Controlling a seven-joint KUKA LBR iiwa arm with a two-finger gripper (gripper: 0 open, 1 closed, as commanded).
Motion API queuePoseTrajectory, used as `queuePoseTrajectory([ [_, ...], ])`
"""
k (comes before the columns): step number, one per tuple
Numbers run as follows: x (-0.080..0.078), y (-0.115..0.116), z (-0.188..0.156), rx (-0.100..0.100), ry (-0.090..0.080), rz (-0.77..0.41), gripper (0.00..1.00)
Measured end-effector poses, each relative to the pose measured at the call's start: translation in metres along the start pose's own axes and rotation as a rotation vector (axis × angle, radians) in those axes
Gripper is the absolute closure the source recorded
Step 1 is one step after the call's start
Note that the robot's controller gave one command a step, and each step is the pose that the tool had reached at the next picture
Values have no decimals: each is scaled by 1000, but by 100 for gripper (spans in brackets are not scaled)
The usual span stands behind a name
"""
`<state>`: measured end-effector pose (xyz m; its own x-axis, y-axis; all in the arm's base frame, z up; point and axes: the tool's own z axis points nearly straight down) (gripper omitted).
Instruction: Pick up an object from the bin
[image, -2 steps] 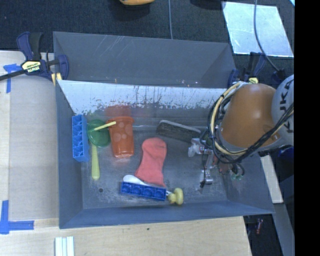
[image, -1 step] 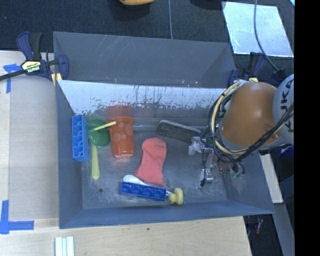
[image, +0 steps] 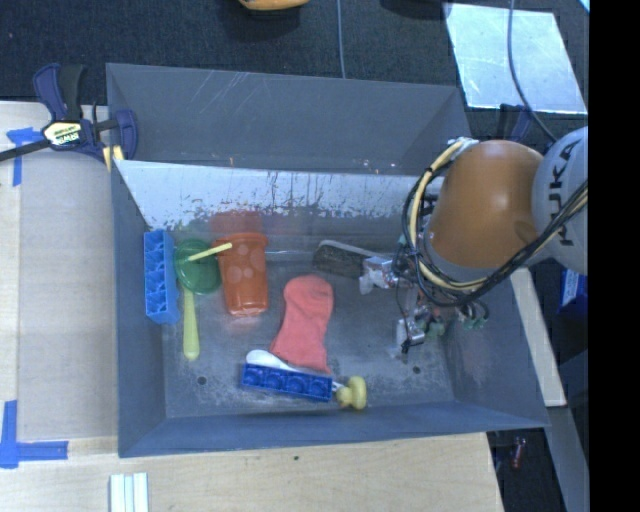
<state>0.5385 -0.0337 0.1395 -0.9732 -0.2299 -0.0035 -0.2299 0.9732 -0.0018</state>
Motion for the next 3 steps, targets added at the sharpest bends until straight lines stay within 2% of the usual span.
queuePoseTrajectory([
  [1, 13, 46, 1, -1, -1, 37, 0],
  [2, -21, 55, 18, 2, -7, -26, 0],
  [3, -60, 58, 39, 1, -8, -236, 0],
])
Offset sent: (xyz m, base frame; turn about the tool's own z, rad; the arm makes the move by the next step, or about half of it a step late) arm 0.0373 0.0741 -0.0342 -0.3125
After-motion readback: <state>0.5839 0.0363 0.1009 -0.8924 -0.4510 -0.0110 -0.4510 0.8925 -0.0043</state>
